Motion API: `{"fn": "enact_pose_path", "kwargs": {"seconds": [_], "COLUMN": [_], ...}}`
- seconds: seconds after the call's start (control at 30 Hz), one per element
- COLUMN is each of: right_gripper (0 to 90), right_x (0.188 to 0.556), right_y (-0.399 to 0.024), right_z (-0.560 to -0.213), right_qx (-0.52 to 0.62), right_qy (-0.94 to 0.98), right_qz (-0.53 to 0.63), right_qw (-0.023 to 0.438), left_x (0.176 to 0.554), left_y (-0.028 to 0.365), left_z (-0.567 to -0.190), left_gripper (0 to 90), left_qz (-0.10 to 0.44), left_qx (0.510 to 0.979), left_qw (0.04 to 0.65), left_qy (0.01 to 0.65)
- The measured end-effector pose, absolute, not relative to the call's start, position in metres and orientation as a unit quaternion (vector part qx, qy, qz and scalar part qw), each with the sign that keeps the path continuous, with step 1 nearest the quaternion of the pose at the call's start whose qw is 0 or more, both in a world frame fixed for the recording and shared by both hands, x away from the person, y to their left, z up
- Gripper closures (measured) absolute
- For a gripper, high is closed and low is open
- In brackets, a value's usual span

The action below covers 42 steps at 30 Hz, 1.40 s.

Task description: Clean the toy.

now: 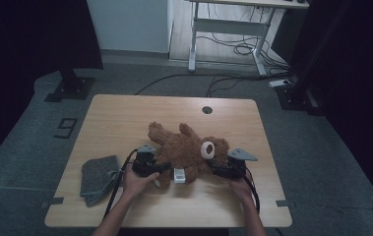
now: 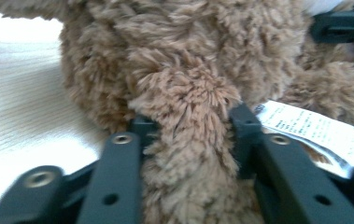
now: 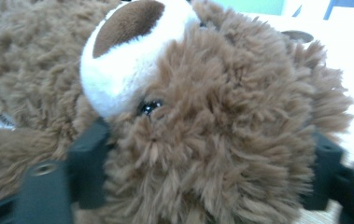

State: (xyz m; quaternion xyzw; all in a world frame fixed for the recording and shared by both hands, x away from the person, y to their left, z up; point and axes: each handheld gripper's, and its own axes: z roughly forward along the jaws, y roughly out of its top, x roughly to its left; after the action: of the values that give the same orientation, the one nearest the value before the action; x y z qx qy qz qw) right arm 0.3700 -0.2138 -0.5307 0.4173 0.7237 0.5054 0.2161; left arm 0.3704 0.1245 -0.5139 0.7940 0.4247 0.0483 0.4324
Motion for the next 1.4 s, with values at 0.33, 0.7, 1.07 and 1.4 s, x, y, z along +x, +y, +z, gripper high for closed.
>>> {"fn": "enact_pose_path", "kwargs": {"seconds": [0.33, 0.7, 1.07, 1.4], "right_gripper": [12.9, 14.3, 20.1, 20.3], "right_x": [0.342, 0.311, 0.279, 0.249], "right_y": [-0.229, -0.242, -0.242, -0.246], "right_z": [-0.501, -0.512, -0.523, -0.546], "right_qx": [0.429, 0.433, 0.419, 0.432], "right_qy": [0.680, 0.694, 0.707, 0.725], "right_qz": [0.538, 0.531, 0.526, 0.497], "right_qw": [0.253, 0.223, 0.219, 0.203], "left_x": [0.333, 0.294, 0.256, 0.249], "left_y": [0.153, 0.183, 0.202, 0.214], "left_z": [-0.489, -0.500, -0.503, -0.512], "left_gripper": [35.5, 34.4, 34.3, 35.6], "left_qz": [0.109, 0.140, 0.164, 0.152], "left_qx": [0.773, 0.763, 0.770, 0.765], "left_qw": [0.449, 0.456, 0.455, 0.455], "left_qy": [0.435, 0.436, 0.416, 0.429]}}
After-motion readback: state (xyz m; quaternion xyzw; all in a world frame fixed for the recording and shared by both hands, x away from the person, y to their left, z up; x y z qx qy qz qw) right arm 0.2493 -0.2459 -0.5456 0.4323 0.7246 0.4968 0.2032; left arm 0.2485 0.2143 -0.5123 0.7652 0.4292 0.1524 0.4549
